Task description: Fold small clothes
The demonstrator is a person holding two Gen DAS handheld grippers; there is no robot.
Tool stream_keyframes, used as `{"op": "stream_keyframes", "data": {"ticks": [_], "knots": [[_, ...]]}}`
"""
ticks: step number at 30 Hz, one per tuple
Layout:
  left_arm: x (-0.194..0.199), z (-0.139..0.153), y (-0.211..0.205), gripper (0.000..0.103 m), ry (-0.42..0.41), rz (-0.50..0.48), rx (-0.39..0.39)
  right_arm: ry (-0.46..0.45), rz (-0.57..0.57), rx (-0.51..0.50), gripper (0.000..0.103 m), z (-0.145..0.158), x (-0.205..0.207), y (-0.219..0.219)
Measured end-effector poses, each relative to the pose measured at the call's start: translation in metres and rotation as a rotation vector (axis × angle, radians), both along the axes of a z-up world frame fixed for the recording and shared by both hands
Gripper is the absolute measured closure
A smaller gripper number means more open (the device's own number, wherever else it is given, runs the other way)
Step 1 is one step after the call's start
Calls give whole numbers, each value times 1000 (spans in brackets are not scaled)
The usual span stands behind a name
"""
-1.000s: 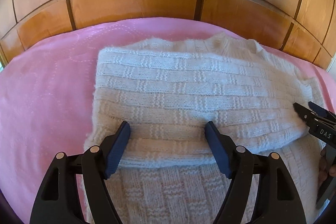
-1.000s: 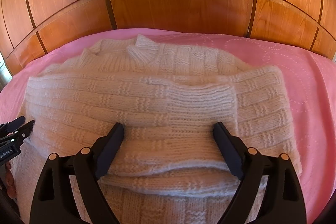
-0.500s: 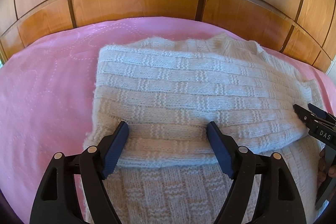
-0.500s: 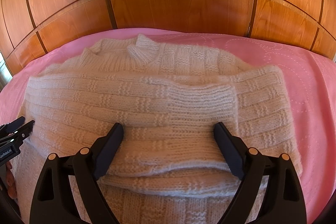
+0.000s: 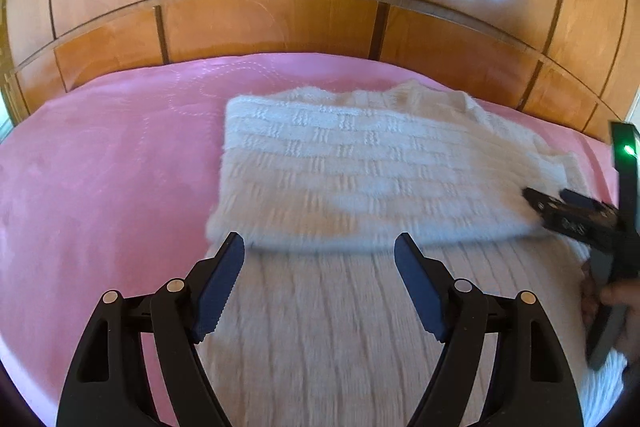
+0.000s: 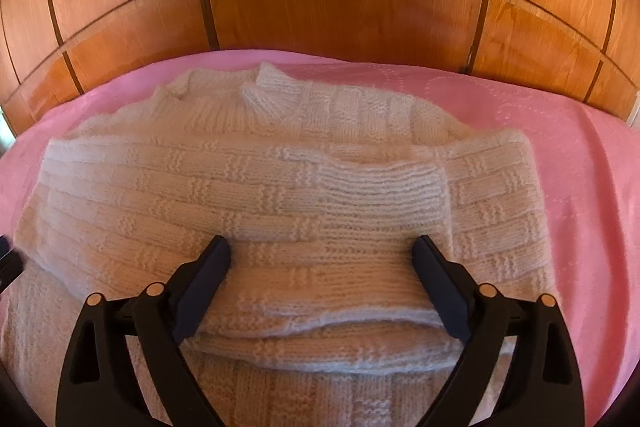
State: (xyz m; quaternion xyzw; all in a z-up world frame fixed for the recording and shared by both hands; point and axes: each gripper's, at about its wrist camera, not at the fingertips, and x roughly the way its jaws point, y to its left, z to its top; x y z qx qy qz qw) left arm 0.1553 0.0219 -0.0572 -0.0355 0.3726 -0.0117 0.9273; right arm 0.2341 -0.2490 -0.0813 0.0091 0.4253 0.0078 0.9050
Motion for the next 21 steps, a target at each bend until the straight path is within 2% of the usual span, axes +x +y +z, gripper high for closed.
{"op": "stream_keyframes", "data": {"ticks": [4,10,16,18,20,21], "knots": [[-34,2,9,27,5,0,-13,0,-14,55,2,10,-18,-4],[-79,-4,36,27,60,1,-61,64,-9,130,2,18,-65,-27],[-122,-13,59,29,131,-24,-133,78,-86,138,3,19,-131,-81],[-139,-19,61,32,166,-65,-156,116,-70,179,4,15,-156,-95],[-153,-23,59,34,186,-101,-157,155,-48,214,12,12,-178,-101],[-159,-24,57,36,194,-120,-156,176,-37,235,20,9,-189,-104]]}}
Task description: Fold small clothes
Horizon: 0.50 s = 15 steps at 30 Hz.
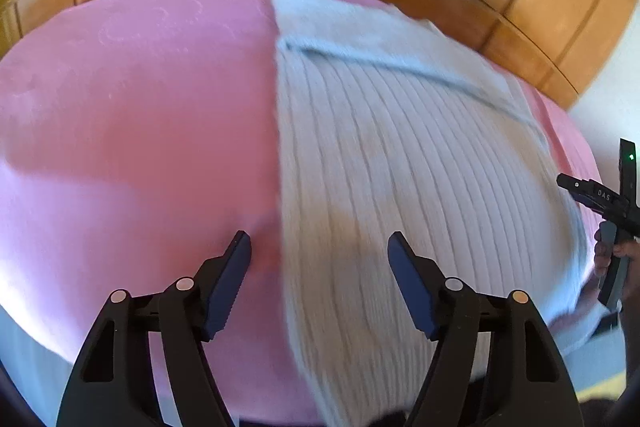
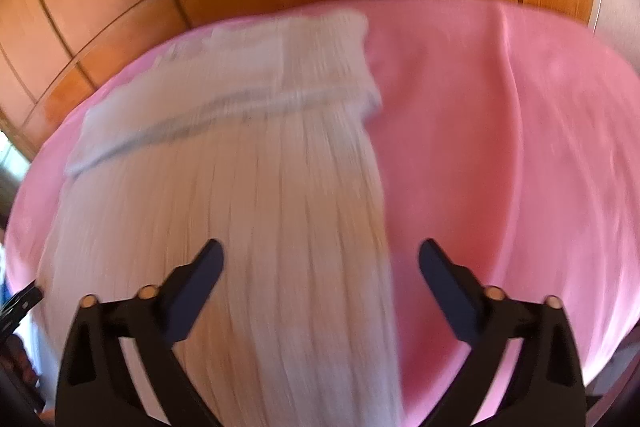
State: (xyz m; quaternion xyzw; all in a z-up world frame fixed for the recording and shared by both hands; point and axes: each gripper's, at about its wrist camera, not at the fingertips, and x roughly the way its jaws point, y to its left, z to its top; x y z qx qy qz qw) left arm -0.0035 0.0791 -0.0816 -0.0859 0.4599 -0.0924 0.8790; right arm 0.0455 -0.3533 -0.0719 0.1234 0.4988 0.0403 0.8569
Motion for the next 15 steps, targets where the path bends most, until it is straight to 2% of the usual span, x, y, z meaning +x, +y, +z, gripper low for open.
{"op": "stream_keyframes", "data": {"ticks": [3,6,8,9,10,11,13,15], "knots": [[-15,-7,-10,45,40,-80,-5,31,39,56,32,-3,-36,-1],[-24,-10,-17,58,68,-138,-14,61,85,63,40,-2,-61,4],[-27,-12,-21,77,86,-175,-24,88,119,63,50,-4,-73,9],[-28,-13,-23,82,92,-184,-28,98,137,54,59,-6,-76,12],[-28,-14,-24,90,95,-189,-33,109,154,53,78,-6,-78,15],[-27,-12,-22,96,96,-189,-52,127,174,70,85,-6,-79,17],[-24,-6,-15,97,93,-191,-126,113,218,100,90,5,-78,20],[-17,5,-7,97,77,-189,-226,58,248,180,90,25,-74,24]]}}
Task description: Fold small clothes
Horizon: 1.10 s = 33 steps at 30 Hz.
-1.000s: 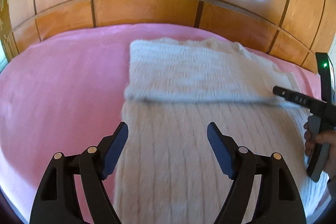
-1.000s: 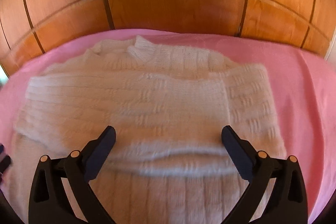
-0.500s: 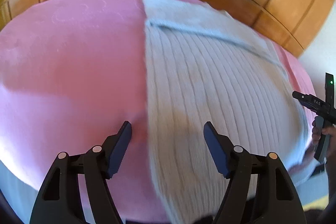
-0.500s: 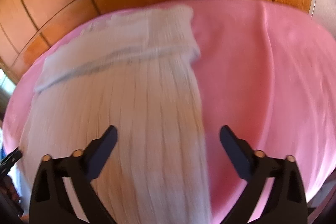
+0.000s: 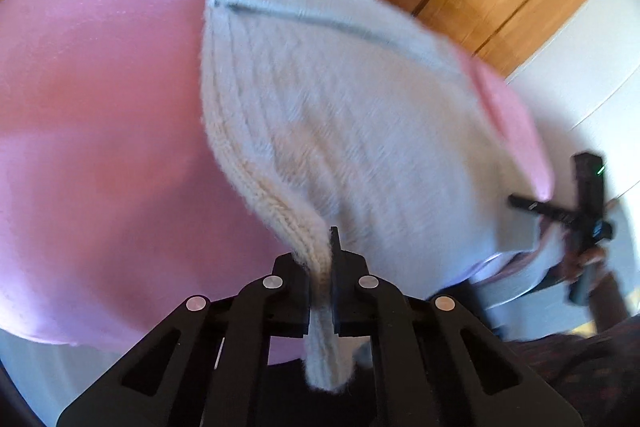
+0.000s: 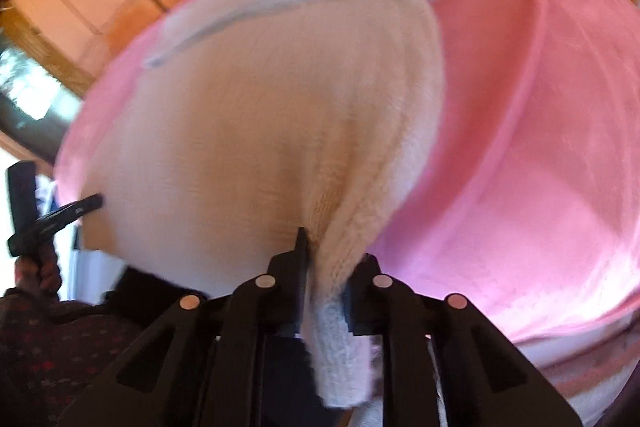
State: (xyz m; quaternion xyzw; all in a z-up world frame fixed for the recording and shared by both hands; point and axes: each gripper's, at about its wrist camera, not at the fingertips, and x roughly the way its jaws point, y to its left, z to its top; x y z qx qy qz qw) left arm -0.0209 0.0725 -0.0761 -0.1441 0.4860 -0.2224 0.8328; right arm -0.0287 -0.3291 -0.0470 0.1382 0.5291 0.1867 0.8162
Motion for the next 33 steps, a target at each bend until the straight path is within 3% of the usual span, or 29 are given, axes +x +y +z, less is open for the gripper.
{"op": "stream_keyframes", "data": {"ticks": [4,7,10,15,17,18,19,20,21,22,25,27,29,33], "knots": [[21,20,17,97,-8,46,-198,-84,-34,129,90,27,22,-2],[49,27,26,97,-10,95,-289,-104,-114,197,94,31,59,-12],[78,28,28,97,1,128,-313,-92,-176,191,94,27,91,-20],[136,24,29,97,28,208,-288,-66,-246,173,94,19,129,-37],[159,17,36,96,69,279,-301,-60,-286,193,83,18,140,-48],[167,15,41,92,90,312,-309,-68,-299,210,62,18,145,-52],[175,12,46,77,112,343,-324,-76,-321,244,36,19,146,-60],[180,11,54,61,107,385,-346,-75,-335,274,24,19,155,-64],[181,13,61,55,84,423,-347,-79,-352,307,16,20,155,-71],[180,15,67,49,61,451,-336,-89,-363,321,16,22,154,-77],[175,17,80,49,30,457,-313,-115,-372,291,12,24,135,-94],[162,18,78,45,-8,392,-286,-109,-357,235,12,19,126,-97],[146,12,67,39,-22,318,-206,-97,-323,154,12,10,111,-90],[130,-16,47,39,47,206,-137,-62,-245,49,37,-12,101,-67]]}}
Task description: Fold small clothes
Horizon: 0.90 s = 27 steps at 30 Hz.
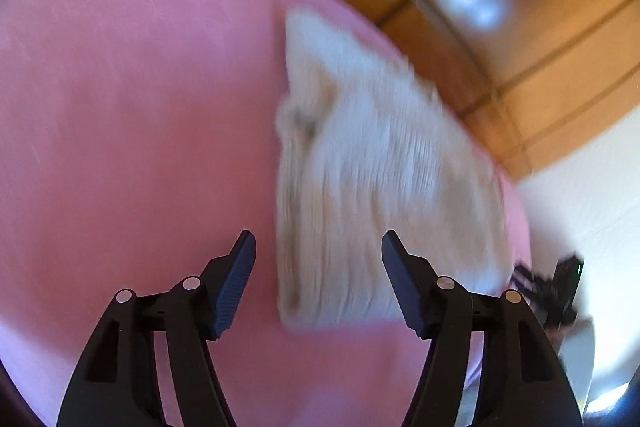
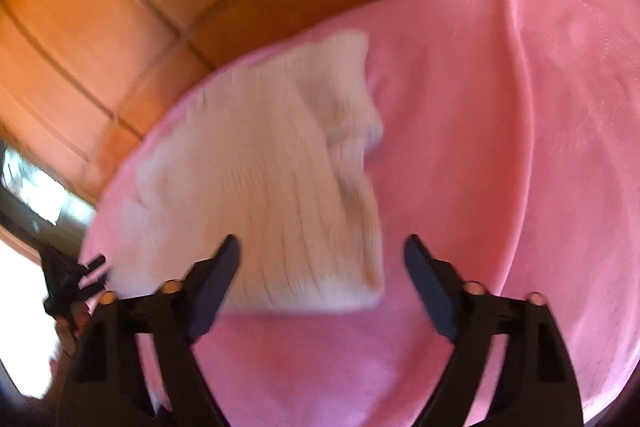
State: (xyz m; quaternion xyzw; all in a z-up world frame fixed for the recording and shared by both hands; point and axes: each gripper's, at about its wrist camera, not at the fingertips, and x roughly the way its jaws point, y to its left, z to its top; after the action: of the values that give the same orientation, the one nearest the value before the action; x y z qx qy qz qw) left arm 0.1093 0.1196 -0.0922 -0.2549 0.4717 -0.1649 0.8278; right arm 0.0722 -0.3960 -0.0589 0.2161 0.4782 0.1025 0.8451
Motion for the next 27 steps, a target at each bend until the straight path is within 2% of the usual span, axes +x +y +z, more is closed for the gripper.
{"op": "stream_keyframes", "data": {"ticks": [1,2,3,4,5,6,7,10,16,22,26,27], "knots": [[-3,-4,-7,41,3,-22,21,10,5,-21,42,-6,1,6],[-6,-2,-16,50,-23,-31,76,12,-4,-45,44,-12,0,11],[-7,-2,-22,59,-34,-44,110,7,-10,-54,49,-14,-1,14],[-5,-3,-28,76,-26,-52,132,5,-18,-57,61,-16,-1,15],[-3,-3,-30,86,-17,-39,146,11,-24,-44,71,-16,-1,15],[0,-3,-32,89,-23,-39,148,13,-23,-22,81,-14,-3,15],[-1,-1,-33,92,-34,-44,163,-1,-22,-33,84,-7,-7,18],[-14,7,-34,93,-48,-55,191,-49,-7,-31,85,9,-19,27],[-48,11,-7,95,-34,-38,146,-91,-41,41,87,30,-60,17],[-112,11,12,95,16,-54,127,-9,-15,40,88,21,-114,19],[-133,12,17,95,36,-34,218,40,-3,4,86,12,-123,22],[-133,16,21,92,19,-5,234,36,-2,-20,82,15,-120,23]]}}
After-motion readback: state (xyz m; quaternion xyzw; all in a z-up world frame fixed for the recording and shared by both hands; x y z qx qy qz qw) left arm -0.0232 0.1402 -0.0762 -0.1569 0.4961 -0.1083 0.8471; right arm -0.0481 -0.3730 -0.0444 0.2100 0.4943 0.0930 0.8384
